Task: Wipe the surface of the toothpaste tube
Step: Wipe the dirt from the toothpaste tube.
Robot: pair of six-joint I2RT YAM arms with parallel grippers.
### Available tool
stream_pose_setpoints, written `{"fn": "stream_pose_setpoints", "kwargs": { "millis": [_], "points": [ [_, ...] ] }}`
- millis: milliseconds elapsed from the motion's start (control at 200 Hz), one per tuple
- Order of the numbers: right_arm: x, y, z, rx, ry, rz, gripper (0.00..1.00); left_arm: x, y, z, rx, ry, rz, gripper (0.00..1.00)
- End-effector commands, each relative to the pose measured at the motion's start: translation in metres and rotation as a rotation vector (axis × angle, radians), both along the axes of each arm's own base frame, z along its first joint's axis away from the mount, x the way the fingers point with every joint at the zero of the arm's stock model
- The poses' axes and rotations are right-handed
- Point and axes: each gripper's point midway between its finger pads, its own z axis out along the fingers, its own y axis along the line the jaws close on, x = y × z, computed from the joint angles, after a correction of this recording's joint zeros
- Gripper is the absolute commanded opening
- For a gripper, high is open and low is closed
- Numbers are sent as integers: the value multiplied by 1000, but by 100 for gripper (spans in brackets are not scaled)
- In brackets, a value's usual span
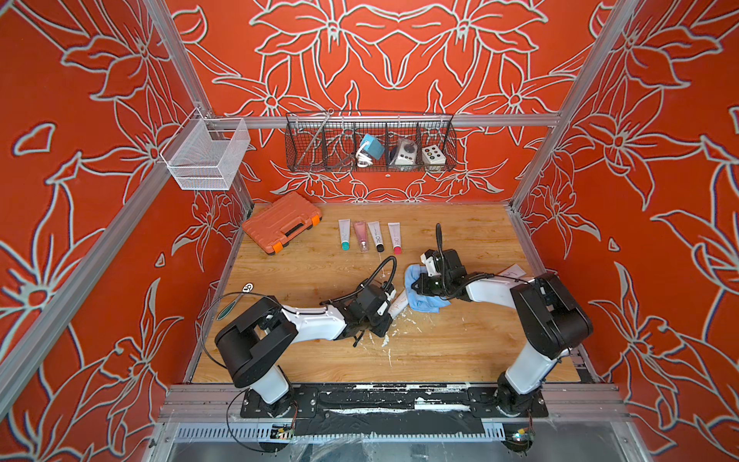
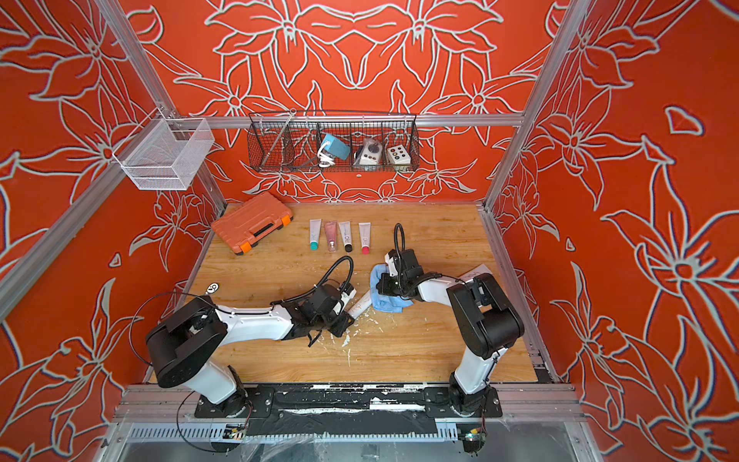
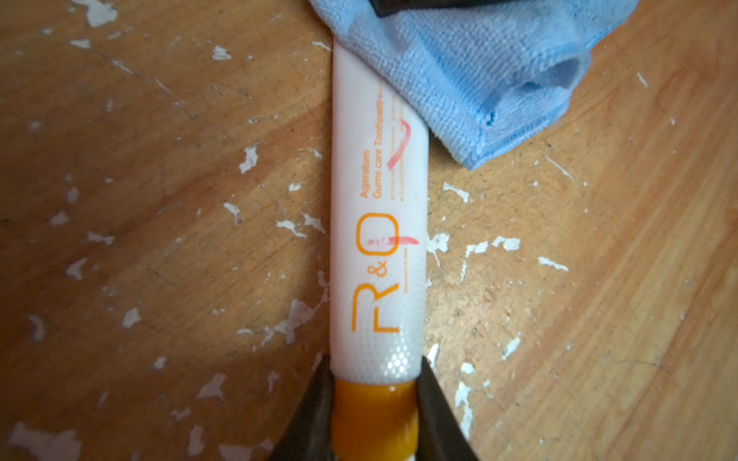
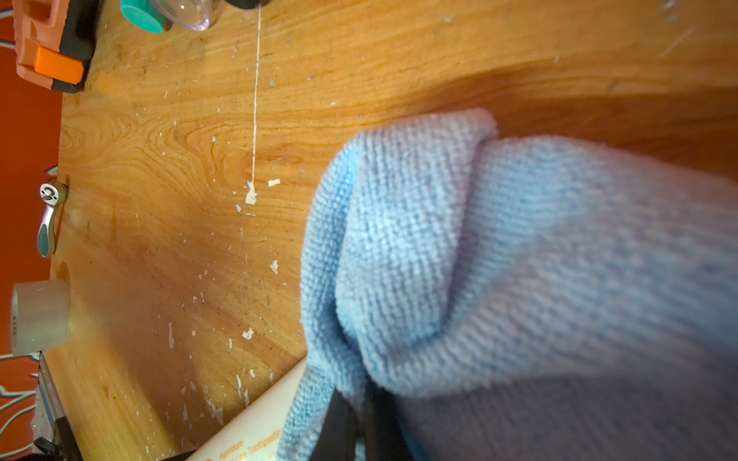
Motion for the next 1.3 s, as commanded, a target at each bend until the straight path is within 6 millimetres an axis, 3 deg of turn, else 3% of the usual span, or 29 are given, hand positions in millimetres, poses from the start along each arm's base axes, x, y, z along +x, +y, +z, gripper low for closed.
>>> {"fn": "stream_pose_setpoints", "kwargs": {
  "millis": [0, 245, 450, 806, 1021, 1296],
  "points": [
    [-32, 2, -17, -38, 79, 59, 0, 10, 14, 1, 19, -10, 71, 6],
    [-63, 26, -23, -18, 110, 134, 0, 12, 15, 1, 11, -7, 76, 6],
    [-85, 32, -27, 15, 117, 170, 0, 13, 16, 1, 10, -5, 79, 6],
    [-115, 56, -15, 43, 106, 276, 0, 13, 17, 3, 8, -8, 81, 6],
    [-125, 71, -9, 64, 95, 318, 0, 14, 17, 4, 3, -9, 80, 6],
    [-113, 65, -16, 18, 93, 256, 0, 13, 17, 4, 2, -7, 80, 6]
  ]
}}
